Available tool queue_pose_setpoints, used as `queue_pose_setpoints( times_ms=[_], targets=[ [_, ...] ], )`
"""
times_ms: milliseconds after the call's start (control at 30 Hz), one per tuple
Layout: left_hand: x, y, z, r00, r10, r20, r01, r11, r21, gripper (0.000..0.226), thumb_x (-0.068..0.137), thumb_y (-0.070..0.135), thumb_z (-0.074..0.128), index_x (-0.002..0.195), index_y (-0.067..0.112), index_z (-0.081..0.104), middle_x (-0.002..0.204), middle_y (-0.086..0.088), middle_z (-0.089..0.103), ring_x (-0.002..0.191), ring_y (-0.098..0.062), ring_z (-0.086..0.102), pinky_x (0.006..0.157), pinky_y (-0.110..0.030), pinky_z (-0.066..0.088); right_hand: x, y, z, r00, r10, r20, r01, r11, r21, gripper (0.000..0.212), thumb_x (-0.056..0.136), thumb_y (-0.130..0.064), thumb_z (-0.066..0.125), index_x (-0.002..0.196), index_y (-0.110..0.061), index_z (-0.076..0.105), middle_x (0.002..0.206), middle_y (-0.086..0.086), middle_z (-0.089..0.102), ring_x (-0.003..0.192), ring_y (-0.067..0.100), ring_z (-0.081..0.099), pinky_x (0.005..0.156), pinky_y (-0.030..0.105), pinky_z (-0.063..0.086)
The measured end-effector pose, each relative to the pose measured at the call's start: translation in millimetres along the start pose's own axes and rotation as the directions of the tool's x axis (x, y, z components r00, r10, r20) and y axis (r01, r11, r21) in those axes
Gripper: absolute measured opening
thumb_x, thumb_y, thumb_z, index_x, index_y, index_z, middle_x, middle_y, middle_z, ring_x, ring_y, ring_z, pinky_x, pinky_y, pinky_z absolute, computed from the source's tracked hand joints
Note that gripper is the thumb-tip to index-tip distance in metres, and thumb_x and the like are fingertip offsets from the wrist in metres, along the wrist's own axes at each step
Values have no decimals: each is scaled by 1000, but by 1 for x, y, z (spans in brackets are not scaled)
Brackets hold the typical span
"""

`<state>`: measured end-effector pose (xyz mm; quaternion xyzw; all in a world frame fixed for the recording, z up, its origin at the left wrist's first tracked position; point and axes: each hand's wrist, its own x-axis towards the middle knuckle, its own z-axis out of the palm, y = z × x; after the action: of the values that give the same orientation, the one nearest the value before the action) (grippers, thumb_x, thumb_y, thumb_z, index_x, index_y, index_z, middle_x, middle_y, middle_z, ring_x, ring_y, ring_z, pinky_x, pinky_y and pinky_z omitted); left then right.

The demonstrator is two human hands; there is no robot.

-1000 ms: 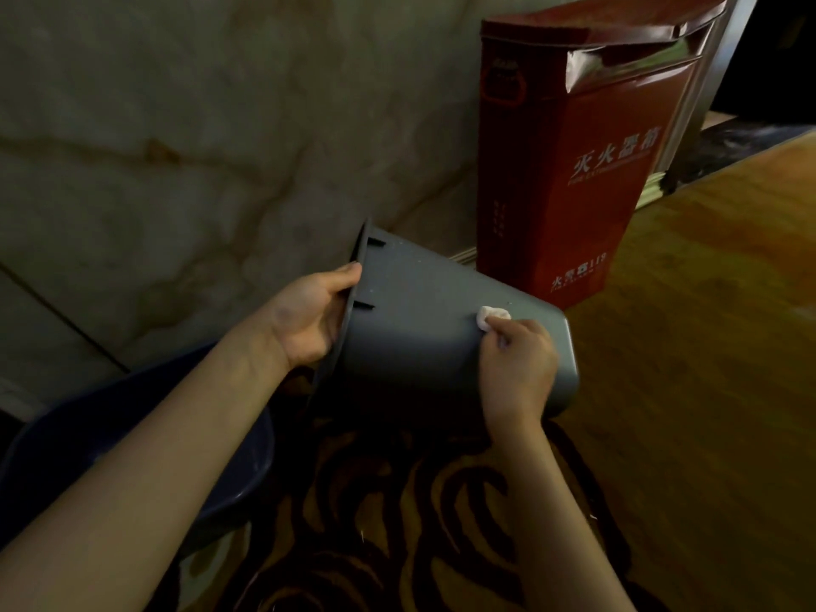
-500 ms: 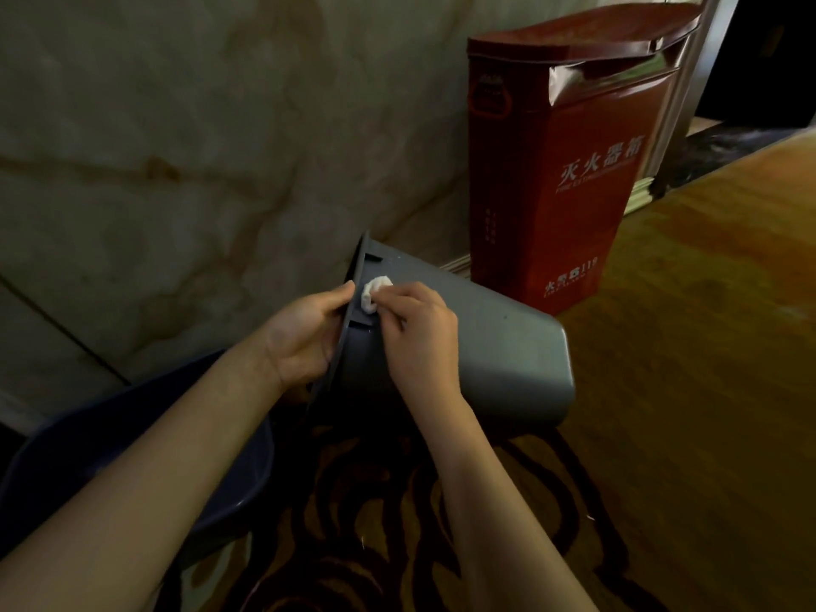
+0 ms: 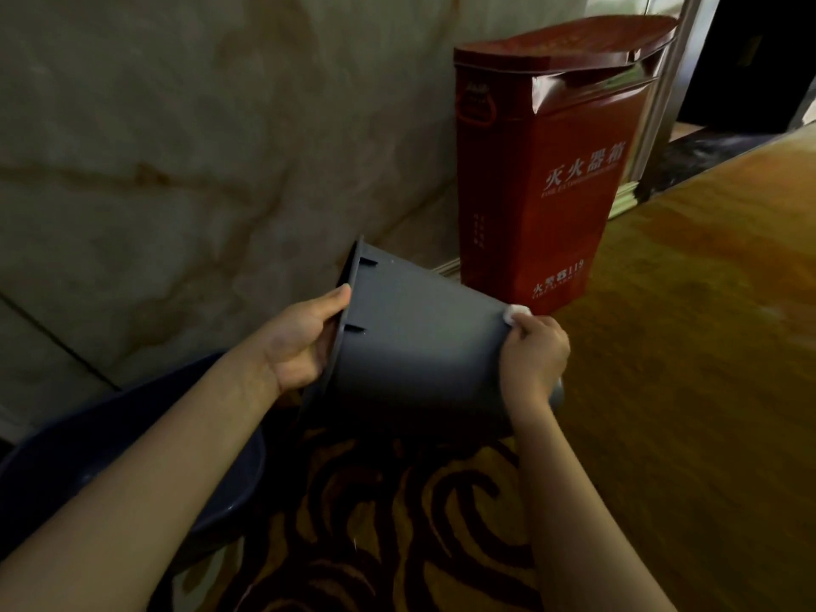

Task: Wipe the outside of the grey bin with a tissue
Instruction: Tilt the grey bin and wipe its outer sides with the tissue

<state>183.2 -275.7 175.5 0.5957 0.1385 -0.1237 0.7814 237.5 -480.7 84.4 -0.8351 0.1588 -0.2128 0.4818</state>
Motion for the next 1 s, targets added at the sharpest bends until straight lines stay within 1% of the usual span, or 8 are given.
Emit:
queue_pose_setpoints(
  times_ms=[133, 300, 433, 533, 667, 767, 900, 1000],
  targets=[
    [2, 5, 4, 999, 31, 18, -31, 999, 30, 30, 97, 23, 34, 105, 14, 61, 78, 0, 77, 72, -12, 72, 61, -24, 58, 3, 21, -11, 993, 113, -43, -113, 994, 7, 22, 93, -11, 50, 103, -4, 68, 109, 11, 65, 101, 25, 54, 84, 32, 41],
    [3, 13, 13, 995, 99, -6, -99, 994, 40, 27, 95, 8, 34, 101, 5, 60, 82, -6, 73, 67, -12, 71, 62, -26, 58, -4, 15, -16, 994, 101, -35, -101, 995, -12, 21, 92, -10, 51, 104, -6, 68, 112, 10, 64, 104, 21, 53, 85, 26, 36],
    [3, 15, 10, 996, 93, -12, -93, 996, 9, 28, 95, 6, 32, 97, 5, 60, 69, -3, 75, 65, -12, 72, 60, -26, 58, -38, -22, -4, 983, -125, 130, 118, 991, 60, 22, 90, -10, 52, 107, -16, 66, 112, 2, 62, 100, 10, 52, 87, 18, 35],
    [4, 14, 11, 996, 90, 4, -90, 996, 4, 29, 95, 7, 32, 96, 5, 61, 71, -4, 76, 67, -13, 72, 63, -27, 58, -60, -59, 5, 897, -412, 159, 387, 907, 168, 21, 86, -4, 57, 101, -10, 70, 99, 4, 66, 94, 15, 54, 77, 11, 29],
    [4, 13, 11, 996, 83, 37, -84, 996, 22, 30, 96, 9, 32, 99, 4, 62, 77, -6, 76, 72, -15, 72, 67, -28, 59, -64, -78, 9, 813, -565, 142, 529, 818, 226, 21, 84, 1, 59, 100, -5, 70, 96, 8, 67, 91, 21, 54, 76, 14, 32],
    [5, 13, 13, 995, 92, 29, -92, 996, 3, 29, 95, 8, 33, 98, 4, 61, 75, -5, 76, 70, -14, 72, 64, -28, 59, -51, -60, 8, 880, -460, 118, 444, 885, 143, 23, 87, -3, 55, 105, -8, 69, 103, 6, 68, 96, 21, 53, 79, 17, 32],
    [7, 13, 15, 994, 107, 13, -107, 994, 14, 27, 95, 7, 35, 94, 7, 62, 71, -2, 76, 68, -11, 72, 59, -25, 59, -34, -27, -1, 990, -142, 26, 141, 989, 33, 23, 90, -6, 52, 107, -9, 67, 104, 6, 67, 100, 20, 52, 76, 10, 21],
    [8, 14, 14, 994, 106, -11, -106, 994, 26, 27, 95, 8, 35, 94, 8, 62, 69, -2, 76, 65, -11, 72, 56, -25, 59, -55, -36, -1, 991, -131, 8, 130, 990, 44, 21, 89, -5, 52, 103, -12, 67, 103, 3, 64, 100, 16, 53, 82, 12, 27]
  ],
)
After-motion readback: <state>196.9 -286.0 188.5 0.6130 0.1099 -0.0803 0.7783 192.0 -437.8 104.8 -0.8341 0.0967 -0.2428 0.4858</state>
